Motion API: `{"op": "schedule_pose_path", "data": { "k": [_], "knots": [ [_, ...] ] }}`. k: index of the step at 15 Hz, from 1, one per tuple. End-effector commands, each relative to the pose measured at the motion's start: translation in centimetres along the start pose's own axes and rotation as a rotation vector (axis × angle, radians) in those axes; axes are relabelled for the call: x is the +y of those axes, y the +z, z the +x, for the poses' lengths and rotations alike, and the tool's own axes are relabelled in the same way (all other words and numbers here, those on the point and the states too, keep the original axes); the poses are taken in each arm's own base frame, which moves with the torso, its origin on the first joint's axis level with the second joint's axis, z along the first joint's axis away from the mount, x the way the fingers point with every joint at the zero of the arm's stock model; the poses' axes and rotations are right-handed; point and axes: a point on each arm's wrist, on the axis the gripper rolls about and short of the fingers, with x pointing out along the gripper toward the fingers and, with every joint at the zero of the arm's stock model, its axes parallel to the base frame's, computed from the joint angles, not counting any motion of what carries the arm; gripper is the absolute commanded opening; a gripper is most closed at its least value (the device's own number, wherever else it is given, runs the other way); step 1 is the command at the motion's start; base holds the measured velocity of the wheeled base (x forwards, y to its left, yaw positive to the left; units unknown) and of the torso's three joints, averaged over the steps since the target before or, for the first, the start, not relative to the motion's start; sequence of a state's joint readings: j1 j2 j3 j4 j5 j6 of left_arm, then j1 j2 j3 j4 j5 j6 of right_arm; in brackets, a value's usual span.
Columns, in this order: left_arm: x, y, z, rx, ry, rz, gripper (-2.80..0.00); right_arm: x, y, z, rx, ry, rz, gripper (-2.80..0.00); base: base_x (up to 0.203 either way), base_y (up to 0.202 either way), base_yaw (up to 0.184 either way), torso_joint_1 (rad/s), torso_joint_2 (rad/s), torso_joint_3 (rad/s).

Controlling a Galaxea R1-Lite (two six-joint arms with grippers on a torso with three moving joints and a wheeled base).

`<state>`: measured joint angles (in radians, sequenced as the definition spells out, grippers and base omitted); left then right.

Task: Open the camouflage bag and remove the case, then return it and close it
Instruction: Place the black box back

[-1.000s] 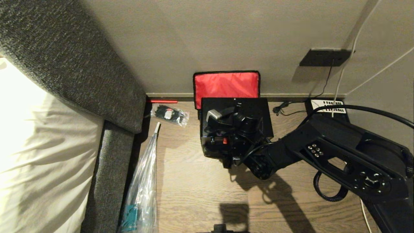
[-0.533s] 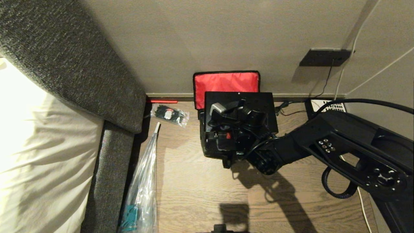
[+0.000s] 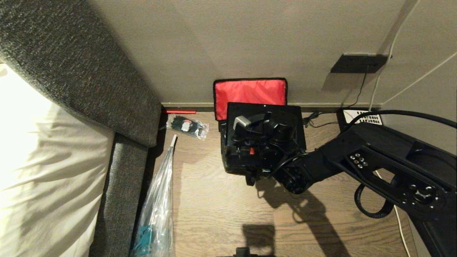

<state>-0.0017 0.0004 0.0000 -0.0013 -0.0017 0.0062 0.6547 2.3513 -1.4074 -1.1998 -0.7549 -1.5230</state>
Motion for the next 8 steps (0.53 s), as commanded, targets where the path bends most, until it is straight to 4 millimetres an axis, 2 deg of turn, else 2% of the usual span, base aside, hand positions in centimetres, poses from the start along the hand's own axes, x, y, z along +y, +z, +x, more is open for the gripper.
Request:
{"op": "schedule_pose_path", "data": {
  "k": [1, 8],
  "knots": [
    [0.0, 0.0, 0.0, -0.001, 0.0, 0.0, -2.8, 0.6, -0.18, 0.14, 0.007, 0.002, -0.012, -2.8, 0.0, 0.0, 0.0, 0.0, 0.0, 0.0],
    [0.0, 0.0, -0.01, -0.001, 0.0, 0.0, -2.8, 1.1, -0.32, 0.22, 0.01, 0.012, -0.022, -2.8, 0.0, 0.0, 0.0, 0.0, 0.0, 0.0]
  ]
}}
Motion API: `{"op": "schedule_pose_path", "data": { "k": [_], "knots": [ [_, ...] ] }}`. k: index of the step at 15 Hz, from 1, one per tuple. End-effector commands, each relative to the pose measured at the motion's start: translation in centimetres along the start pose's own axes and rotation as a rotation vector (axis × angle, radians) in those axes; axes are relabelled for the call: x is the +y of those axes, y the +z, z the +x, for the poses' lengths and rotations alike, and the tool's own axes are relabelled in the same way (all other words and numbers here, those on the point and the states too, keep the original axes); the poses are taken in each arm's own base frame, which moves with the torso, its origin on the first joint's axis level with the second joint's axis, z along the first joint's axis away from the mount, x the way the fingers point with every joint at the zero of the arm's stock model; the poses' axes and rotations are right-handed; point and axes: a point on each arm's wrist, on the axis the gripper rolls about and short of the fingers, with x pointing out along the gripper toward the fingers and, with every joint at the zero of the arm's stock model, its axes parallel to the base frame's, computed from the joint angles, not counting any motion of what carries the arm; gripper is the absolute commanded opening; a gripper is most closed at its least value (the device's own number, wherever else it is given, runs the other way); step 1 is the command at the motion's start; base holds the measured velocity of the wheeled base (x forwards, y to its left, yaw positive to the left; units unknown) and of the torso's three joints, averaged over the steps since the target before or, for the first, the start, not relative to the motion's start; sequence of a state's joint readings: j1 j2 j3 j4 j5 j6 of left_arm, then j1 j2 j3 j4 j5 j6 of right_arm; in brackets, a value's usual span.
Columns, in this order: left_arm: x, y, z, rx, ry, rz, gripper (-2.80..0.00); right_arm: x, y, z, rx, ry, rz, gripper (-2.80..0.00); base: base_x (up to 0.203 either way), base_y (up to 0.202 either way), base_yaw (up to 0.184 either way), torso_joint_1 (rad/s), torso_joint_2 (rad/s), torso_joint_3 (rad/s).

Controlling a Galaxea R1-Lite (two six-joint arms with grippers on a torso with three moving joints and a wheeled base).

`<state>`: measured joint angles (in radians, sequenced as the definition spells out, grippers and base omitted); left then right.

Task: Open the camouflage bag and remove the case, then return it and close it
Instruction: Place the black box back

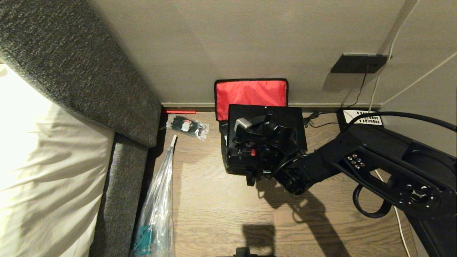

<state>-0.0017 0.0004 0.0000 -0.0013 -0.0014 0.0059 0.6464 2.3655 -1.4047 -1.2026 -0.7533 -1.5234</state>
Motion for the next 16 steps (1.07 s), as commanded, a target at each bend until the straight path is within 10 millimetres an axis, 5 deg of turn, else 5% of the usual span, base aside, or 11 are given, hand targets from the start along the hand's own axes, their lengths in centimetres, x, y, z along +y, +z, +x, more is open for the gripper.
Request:
{"op": "schedule_pose_path", "data": {
  "k": [1, 10, 16],
  "knots": [
    [0.0, 0.0, 0.0, -0.001, 0.0, 0.0, -2.8, 0.2, 0.0, 0.0, 0.004, -0.001, -0.007, -2.8, 0.0, 0.0, 0.0, 0.0, 0.0, 0.0],
    [0.0, 0.0, 0.0, -0.001, 0.0, 0.0, -2.8, -1.8, -0.4, 0.3, 0.017, 0.009, -0.025, -2.8, 0.0, 0.0, 0.0, 0.0, 0.0, 0.0],
    [0.0, 0.0, 0.0, -0.001, 0.0, 0.0, -2.8, -1.2, -0.5, 0.2, -0.017, 0.028, -0.038, -2.8, 0.0, 0.0, 0.0, 0.0, 0.0, 0.0]
  ]
}}
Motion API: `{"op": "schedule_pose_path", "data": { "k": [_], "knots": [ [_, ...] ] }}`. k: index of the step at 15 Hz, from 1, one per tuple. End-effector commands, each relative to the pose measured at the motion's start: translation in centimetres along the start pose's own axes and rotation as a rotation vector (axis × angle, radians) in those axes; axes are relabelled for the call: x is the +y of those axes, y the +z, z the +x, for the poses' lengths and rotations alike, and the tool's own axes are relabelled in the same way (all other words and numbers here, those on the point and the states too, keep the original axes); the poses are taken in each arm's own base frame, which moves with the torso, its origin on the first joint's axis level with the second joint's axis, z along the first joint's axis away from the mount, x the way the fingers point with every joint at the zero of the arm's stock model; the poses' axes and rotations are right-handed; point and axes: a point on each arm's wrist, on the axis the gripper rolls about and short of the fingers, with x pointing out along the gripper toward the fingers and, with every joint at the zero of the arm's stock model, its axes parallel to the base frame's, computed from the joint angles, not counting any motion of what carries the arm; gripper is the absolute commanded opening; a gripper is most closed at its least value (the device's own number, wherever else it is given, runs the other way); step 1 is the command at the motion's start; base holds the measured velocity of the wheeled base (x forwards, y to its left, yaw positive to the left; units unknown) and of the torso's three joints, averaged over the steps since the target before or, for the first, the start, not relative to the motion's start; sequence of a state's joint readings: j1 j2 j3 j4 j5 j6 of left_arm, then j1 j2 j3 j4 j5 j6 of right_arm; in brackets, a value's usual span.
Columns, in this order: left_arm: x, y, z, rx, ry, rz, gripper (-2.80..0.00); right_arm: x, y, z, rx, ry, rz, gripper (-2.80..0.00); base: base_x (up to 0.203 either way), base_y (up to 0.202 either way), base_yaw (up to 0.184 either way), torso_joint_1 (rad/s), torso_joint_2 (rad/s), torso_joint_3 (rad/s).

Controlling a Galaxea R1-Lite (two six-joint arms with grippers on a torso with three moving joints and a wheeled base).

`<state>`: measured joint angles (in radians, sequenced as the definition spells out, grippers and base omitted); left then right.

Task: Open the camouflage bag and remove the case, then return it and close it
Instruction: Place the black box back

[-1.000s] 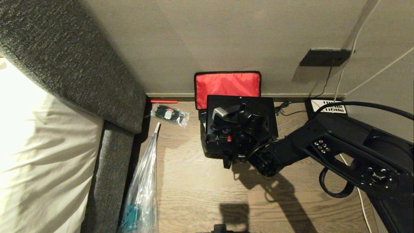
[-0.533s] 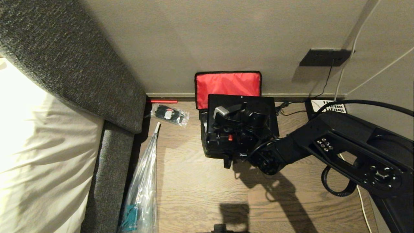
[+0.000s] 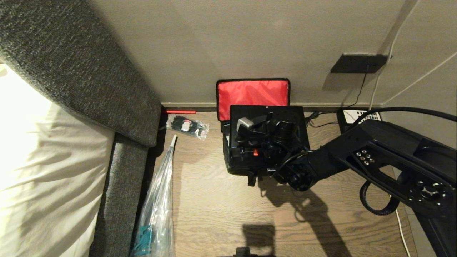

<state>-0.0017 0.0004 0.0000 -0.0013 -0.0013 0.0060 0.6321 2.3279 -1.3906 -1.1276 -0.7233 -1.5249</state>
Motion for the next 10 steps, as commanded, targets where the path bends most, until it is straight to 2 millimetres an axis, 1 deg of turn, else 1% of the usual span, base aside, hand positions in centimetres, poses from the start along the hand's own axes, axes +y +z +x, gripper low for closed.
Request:
{"op": "schedule_pose_path", "data": {
  "k": [1, 4, 10],
  "knots": [
    [0.0, 0.0, 0.0, -0.001, 0.0, 0.0, -2.8, -0.28, -0.01, -0.11, -0.002, -0.006, -0.002, -2.8, 0.0, 0.0, 0.0, 0.0, 0.0, 0.0],
    [0.0, 0.0, 0.0, -0.001, 0.0, 0.0, -2.8, -0.13, -0.17, -0.28, -0.002, -0.003, -0.004, -2.8, 0.0, 0.0, 0.0, 0.0, 0.0, 0.0],
    [0.0, 0.0, 0.0, -0.001, 0.0, 0.0, -2.8, -0.55, -0.26, -0.32, -0.001, -0.008, -0.001, -2.8, 0.0, 0.0, 0.0, 0.0, 0.0, 0.0]
  ]
}}
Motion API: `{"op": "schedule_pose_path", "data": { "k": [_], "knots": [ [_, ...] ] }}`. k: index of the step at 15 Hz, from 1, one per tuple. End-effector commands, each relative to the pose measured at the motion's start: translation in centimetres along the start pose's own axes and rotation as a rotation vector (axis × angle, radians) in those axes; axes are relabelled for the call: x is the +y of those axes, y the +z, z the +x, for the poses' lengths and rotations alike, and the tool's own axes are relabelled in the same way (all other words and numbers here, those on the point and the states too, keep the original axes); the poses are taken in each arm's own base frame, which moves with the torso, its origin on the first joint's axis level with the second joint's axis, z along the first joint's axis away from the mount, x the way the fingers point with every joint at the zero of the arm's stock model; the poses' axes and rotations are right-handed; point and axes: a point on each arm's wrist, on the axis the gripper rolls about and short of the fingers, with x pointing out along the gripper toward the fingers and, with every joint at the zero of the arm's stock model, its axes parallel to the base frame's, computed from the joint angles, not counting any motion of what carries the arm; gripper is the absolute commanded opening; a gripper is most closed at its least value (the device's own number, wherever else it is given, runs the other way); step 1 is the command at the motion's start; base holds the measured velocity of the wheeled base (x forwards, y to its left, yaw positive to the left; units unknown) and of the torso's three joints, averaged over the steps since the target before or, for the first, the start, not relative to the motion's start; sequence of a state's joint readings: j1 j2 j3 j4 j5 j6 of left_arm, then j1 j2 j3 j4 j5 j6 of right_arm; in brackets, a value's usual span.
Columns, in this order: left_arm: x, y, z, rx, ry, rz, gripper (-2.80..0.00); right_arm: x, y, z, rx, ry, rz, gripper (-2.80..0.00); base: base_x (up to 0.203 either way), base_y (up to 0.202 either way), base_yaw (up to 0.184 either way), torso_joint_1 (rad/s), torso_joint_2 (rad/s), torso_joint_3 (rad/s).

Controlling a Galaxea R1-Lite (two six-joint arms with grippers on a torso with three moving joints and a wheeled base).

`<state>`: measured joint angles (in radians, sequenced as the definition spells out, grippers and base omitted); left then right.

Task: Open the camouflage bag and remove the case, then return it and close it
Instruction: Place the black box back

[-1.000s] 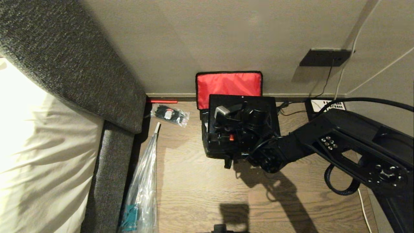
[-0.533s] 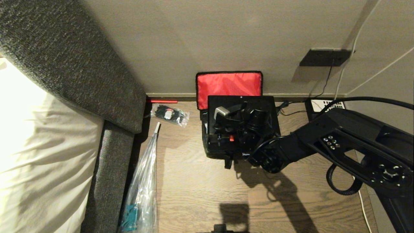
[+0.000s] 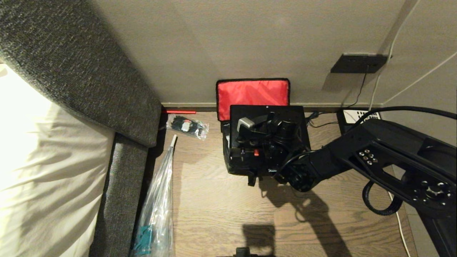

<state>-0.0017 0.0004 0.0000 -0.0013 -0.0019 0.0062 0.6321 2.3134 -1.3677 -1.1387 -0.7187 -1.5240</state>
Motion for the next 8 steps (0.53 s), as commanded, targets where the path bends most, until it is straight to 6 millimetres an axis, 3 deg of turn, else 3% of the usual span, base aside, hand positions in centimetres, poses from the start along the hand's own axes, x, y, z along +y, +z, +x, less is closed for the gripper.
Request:
{"op": "schedule_pose_path", "data": {
  "k": [1, 8],
  "knots": [
    [0.0, 0.0, 0.0, -0.001, 0.001, 0.0, -2.8, -0.53, -0.05, -0.07, 0.004, -0.007, -0.003, -2.8, 0.0, 0.0, 0.0, 0.0, 0.0, 0.0],
    [0.0, 0.0, 0.0, -0.001, 0.001, 0.0, -2.8, -0.81, -0.36, -0.02, 0.006, -0.009, -0.005, -2.8, 0.0, 0.0, 0.0, 0.0, 0.0, 0.0]
  ]
}}
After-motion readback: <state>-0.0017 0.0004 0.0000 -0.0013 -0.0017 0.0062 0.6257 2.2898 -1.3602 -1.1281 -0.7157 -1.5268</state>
